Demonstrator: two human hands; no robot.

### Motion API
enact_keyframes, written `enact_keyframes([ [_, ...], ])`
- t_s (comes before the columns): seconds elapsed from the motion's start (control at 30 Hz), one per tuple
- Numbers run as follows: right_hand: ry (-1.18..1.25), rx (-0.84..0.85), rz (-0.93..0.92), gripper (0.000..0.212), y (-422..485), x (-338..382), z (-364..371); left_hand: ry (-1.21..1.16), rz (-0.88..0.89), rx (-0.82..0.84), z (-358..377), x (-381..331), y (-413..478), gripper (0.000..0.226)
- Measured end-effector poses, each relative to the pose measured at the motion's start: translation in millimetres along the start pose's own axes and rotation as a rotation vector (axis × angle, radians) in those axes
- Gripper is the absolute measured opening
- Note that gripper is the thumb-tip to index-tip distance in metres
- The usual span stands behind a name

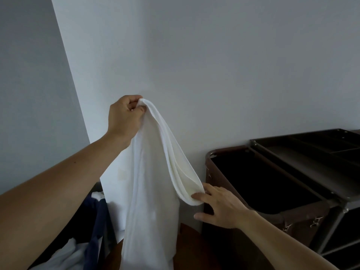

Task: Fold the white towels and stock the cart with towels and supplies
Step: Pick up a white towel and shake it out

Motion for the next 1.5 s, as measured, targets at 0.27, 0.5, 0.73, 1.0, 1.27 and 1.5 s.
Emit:
enact_keyframes([
  [0.27, 0.396, -0.229, 0.134, 0.020, 12.0, -23.3, -100.7, 0.035, -0.026, -0.116, -61.7, 26.3, 33.8, 0.026],
  [0.5, 0.417, -0.381, 0.090, 0.035, 27.7, -14.8, -219.1, -0.115, -0.082, -0.110, -119.9, 50.2, 47.1, 0.027],
  [0.73, 0.679, -0.473, 0.043, 0.020, 48.2, 16.3, -224.0, 0.049, -0.080, -0.262, -128.9, 58.3, 36.8, 0.029],
  [1.0, 0.825, -0.430, 0.140, 0.009, 59.7, 8.2, -208.8, 0.242, 0.007, -0.295, -114.0, 45.8, 4.9, 0.035],
  [1.27, 1.062, -0.501, 0.293, 0.011, 63.3, -5.3, -191.0, 0.058, -0.087, -0.091, -104.3, 38.5, 5.6, 0.014],
  [1.5, 1.445, -0.570, 0.259, 0.028, 66.9, -9.8, -189.4, -0.060, -0.180, -0.079, -104.4, 38.8, 14.3, 0.012],
])
Point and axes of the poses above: each hand's wrist, its own y-axis towards the middle knuckle, its own z-axis out of the palm, x = y × z, the point moved 1 cm from there along y, towards the middle knuckle, and after that the axes turned 7 degrees about z, right-handed, at the moved point
